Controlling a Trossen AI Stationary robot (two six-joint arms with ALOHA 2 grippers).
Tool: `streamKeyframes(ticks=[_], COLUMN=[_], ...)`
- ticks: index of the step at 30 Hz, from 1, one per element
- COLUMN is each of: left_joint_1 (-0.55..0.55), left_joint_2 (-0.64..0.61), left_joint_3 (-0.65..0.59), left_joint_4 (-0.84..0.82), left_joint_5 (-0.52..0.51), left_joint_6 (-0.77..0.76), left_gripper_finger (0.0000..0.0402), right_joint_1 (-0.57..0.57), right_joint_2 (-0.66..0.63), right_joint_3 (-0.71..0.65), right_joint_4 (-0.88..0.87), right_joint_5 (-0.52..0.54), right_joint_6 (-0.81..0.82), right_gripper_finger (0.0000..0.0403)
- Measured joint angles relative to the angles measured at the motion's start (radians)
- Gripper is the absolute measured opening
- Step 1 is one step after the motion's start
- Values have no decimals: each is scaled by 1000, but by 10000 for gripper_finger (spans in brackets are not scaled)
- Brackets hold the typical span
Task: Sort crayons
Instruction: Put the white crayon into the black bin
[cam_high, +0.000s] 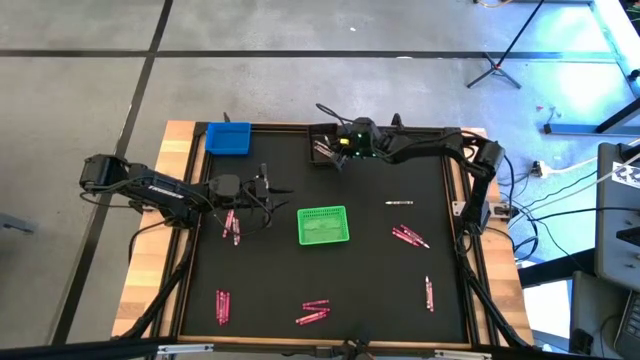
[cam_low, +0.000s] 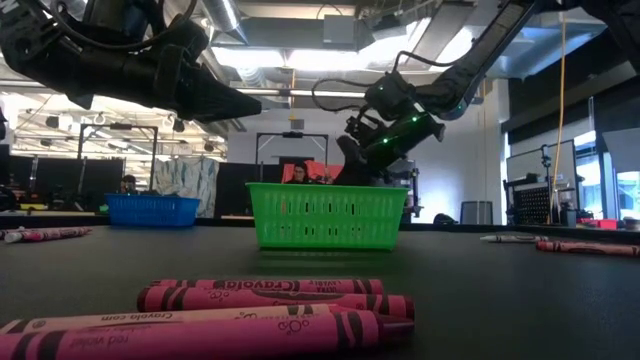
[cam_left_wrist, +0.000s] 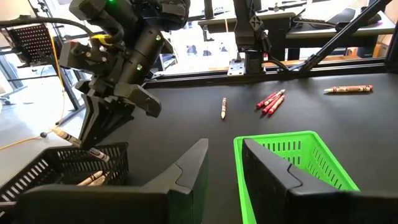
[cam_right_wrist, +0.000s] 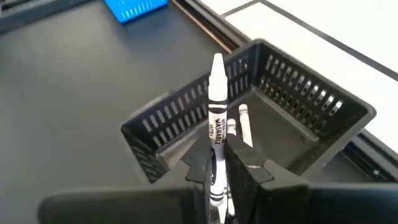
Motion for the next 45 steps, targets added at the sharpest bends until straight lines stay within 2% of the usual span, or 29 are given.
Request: streamKeyframes(ticks=[6,11,21,29,34,40,45], left_joint_1=[0,-2,-3,-3,-3,-3,-3], left_joint_2=[0,0,0,0,0,0,0], left_joint_3=[0,0,0,0,0,0,0], left_joint_4=[6,7,7,7,7,7,7], left_joint_5=[0,0,7,11,11,12,11], left_joint_6=[-1,-1,-19,-22,-21,-21,-21], left_gripper_finger=[90,90,90,90,90,90,90], right_joint_1=[0,0,1,2,4,29,68], right_joint_2=[-3,-80,-300,-346,-346,-345,-345], right_joint_3=[0,29,134,124,29,-104,-165], right_joint_4=[-20,-164,-844,-1224,-1295,-1275,-1263], right_joint_5=[-1,-38,-53,-40,-32,-28,-33], right_joint_6=[-32,-154,-191,-154,-125,-127,-129], right_gripper_finger=[112,147,152,152,152,152,152])
